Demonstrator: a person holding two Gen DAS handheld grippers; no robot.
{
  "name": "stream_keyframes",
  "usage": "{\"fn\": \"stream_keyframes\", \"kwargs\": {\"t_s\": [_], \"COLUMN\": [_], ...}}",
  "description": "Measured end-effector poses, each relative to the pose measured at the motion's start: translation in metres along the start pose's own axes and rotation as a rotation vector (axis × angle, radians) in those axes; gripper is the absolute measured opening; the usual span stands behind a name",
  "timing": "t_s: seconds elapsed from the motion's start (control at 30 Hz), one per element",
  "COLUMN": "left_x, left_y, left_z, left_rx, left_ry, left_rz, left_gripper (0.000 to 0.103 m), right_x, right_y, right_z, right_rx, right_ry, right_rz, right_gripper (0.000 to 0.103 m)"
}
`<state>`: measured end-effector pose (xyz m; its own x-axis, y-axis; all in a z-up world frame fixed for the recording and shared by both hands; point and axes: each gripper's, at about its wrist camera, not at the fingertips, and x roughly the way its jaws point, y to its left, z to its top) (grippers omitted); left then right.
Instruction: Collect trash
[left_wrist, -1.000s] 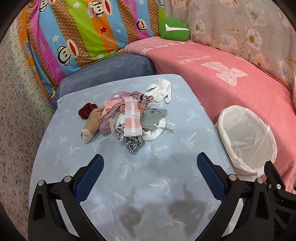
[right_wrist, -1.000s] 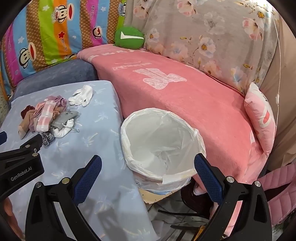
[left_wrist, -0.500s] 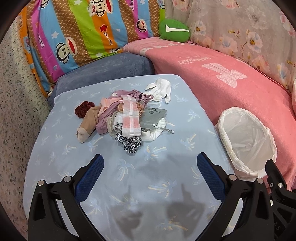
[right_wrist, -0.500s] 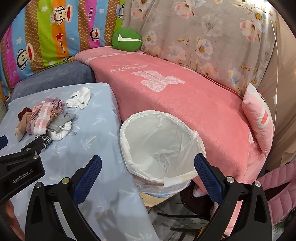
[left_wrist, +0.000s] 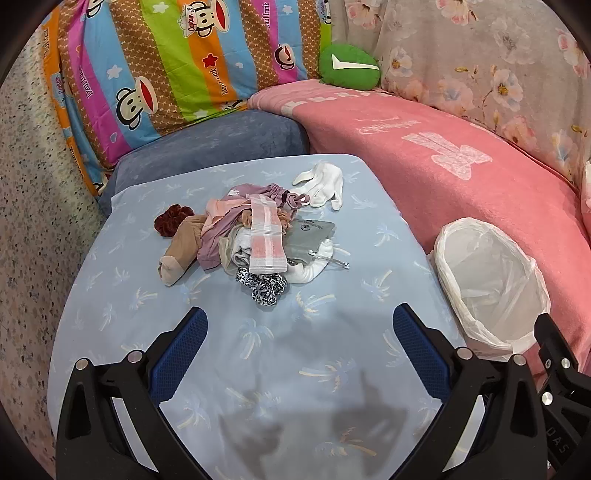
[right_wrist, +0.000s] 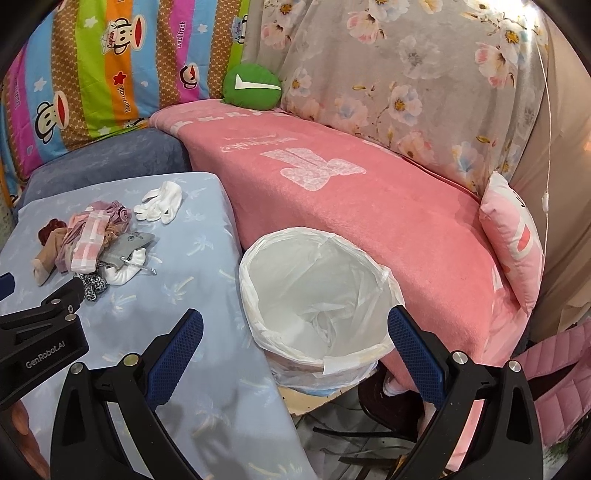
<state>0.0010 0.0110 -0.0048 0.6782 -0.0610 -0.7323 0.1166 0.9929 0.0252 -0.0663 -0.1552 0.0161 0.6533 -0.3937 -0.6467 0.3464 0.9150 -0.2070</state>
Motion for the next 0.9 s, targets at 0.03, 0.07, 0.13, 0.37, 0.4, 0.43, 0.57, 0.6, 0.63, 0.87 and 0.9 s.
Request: {"fn": "stream_keyframes", "kwargs": {"t_s": [0.03, 0.07, 0.13, 0.37, 0.4, 0.43, 0.57, 0.6, 0.63, 0.87, 0.9], "left_x": [-0.001, -0.002, -0.003, -0.006, -0.006, -0.007, -0.007, -0.007, -0.007, -0.009, -0.009], "left_y": [0.0, -0.001, -0.001, -0.001, -0.001, -0.001, 0.0, 0.0, -0.001, 0.0, 0.0], "left_z": [0.0, 0.0, -0.001, -0.001, -0.001, -0.001, -0.002, -0.002, -0.002, -0.003, -0.003], "left_rx": [0.0, 0.001, 0.002, 0.003, 0.002, 0.001, 0.001, 0.001, 0.001, -0.002, -0.002], "left_ry": [-0.001, -0.002, -0.005, -0.011, -0.011, -0.012, -0.013, -0.013, -0.014, -0.021, -0.023], "left_rz": [-0.001, -0.002, -0.001, 0.003, 0.002, 0.002, 0.002, 0.002, 0.004, 0.003, 0.005], "left_gripper": [0.096, 0.096, 0.096, 0.096, 0.096, 0.096, 0.096, 0.096, 0.096, 0.096, 0.096], "right_x": [-0.001, -0.002, -0.004, -0.008, -0.009, -0.009, -0.009, -0.009, -0.009, -0.011, -0.011], "right_y": [-0.001, -0.001, -0.002, -0.005, -0.005, -0.006, -0.005, -0.006, -0.006, -0.008, -0.008], "right_z": [0.0, 0.0, -0.001, 0.0, 0.0, 0.0, 0.0, 0.0, -0.001, -0.002, -0.002], "right_rx": [0.0, 0.0, 0.003, 0.015, 0.015, 0.015, 0.014, 0.015, 0.017, 0.023, 0.023], "right_ry": [0.0, -0.002, -0.005, -0.011, -0.012, -0.012, -0.012, -0.013, -0.012, -0.014, -0.014], "right_rz": [-0.001, -0.001, 0.001, 0.002, 0.002, 0.003, 0.002, 0.003, 0.003, 0.003, 0.003], "right_gripper": [0.096, 0.096, 0.096, 0.096, 0.096, 0.096, 0.096, 0.096, 0.096, 0.096, 0.096]}}
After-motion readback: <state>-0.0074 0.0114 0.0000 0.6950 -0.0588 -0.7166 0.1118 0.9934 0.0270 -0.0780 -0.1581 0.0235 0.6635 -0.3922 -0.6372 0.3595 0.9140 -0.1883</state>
